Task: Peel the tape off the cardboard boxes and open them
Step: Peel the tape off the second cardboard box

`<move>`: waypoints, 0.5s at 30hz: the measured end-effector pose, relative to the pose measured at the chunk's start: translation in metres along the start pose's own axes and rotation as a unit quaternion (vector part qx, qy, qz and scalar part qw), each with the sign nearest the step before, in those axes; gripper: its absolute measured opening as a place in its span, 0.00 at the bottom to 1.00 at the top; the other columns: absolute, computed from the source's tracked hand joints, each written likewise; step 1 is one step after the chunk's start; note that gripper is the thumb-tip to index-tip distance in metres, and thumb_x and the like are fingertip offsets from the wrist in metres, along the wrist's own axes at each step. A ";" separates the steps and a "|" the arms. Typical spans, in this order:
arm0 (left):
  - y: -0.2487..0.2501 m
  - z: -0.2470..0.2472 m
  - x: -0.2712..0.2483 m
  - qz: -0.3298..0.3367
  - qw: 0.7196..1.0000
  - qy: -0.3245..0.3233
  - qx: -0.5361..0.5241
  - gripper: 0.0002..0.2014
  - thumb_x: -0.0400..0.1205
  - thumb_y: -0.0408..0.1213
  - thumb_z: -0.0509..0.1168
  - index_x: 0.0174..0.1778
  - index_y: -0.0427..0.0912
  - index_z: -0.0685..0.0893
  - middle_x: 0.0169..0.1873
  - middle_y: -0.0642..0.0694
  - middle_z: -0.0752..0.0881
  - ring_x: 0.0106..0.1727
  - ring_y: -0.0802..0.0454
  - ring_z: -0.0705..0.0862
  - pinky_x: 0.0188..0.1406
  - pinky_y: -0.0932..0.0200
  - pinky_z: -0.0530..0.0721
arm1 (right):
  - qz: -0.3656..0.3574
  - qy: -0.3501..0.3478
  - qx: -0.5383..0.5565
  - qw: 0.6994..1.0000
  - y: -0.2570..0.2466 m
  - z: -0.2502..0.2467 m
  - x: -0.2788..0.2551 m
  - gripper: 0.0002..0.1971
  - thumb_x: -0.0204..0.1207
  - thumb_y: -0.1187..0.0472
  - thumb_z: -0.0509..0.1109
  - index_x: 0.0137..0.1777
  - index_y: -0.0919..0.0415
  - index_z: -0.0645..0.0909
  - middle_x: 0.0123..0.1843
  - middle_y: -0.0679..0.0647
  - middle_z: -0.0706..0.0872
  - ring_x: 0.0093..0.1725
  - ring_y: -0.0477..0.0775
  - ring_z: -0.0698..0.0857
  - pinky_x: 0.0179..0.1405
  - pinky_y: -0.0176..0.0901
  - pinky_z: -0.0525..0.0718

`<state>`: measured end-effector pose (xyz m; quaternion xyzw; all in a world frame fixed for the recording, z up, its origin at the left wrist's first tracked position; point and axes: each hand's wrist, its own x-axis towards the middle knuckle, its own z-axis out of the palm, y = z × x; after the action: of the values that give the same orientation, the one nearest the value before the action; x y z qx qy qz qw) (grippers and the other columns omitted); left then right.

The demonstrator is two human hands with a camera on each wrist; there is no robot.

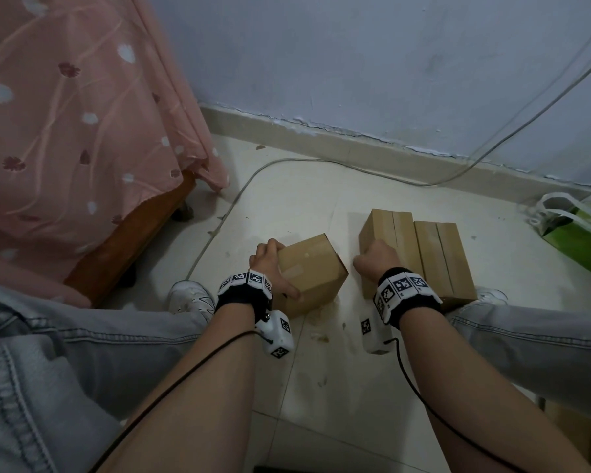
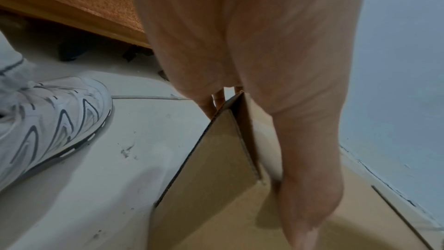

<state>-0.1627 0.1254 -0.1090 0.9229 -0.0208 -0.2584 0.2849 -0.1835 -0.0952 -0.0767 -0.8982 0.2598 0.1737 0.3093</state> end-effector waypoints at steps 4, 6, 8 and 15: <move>0.004 -0.004 0.001 0.004 1.000 0.011 -0.007 0.51 0.57 0.44 0.87 0.72 0.48 0.64 0.67 0.46 0.67 0.70 0.43 0.68 0.60 0.51 0.76 | -0.016 0.009 -0.039 0.999 0.014 0.006 0.007 0.06 0.78 0.69 0.70 0.46 0.67 0.89 0.46 0.60 0.89 0.51 0.60 0.87 0.48 0.44 0.86; 0.006 -0.006 0.002 0.007 1.000 0.014 -0.007 0.51 0.56 0.43 0.87 0.72 0.48 0.64 0.68 0.46 0.66 0.70 0.43 0.68 0.62 0.49 0.77 | -0.014 0.005 -0.041 0.999 0.018 0.009 0.008 0.06 0.77 0.68 0.72 0.46 0.67 0.91 0.48 0.62 0.91 0.52 0.60 0.88 0.55 0.47 0.87; 0.007 -0.007 0.002 0.007 1.000 0.013 -0.009 0.51 0.56 0.43 0.87 0.71 0.48 0.64 0.68 0.46 0.66 0.70 0.43 0.68 0.63 0.48 0.78 | -0.003 0.007 -0.064 0.998 0.019 0.013 0.006 0.06 0.77 0.69 0.70 0.40 0.70 0.87 0.46 0.63 0.89 0.50 0.61 0.88 0.51 0.46 0.87; -0.002 -0.003 -0.002 -0.012 1.000 0.008 -0.015 0.52 0.56 0.43 0.87 0.71 0.48 0.63 0.67 0.46 0.66 0.71 0.43 0.68 0.64 0.47 0.77 | 0.028 -0.077 -0.129 0.988 0.017 0.031 -0.003 0.07 0.82 0.64 0.60 0.48 0.67 0.77 0.44 0.60 0.81 0.44 0.59 0.81 0.42 0.45 0.81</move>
<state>-0.1634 0.1294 -0.1066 0.9207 -0.0037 -0.2548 0.2955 -0.2004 -0.0853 -0.1067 -0.9070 0.2358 0.2829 0.2044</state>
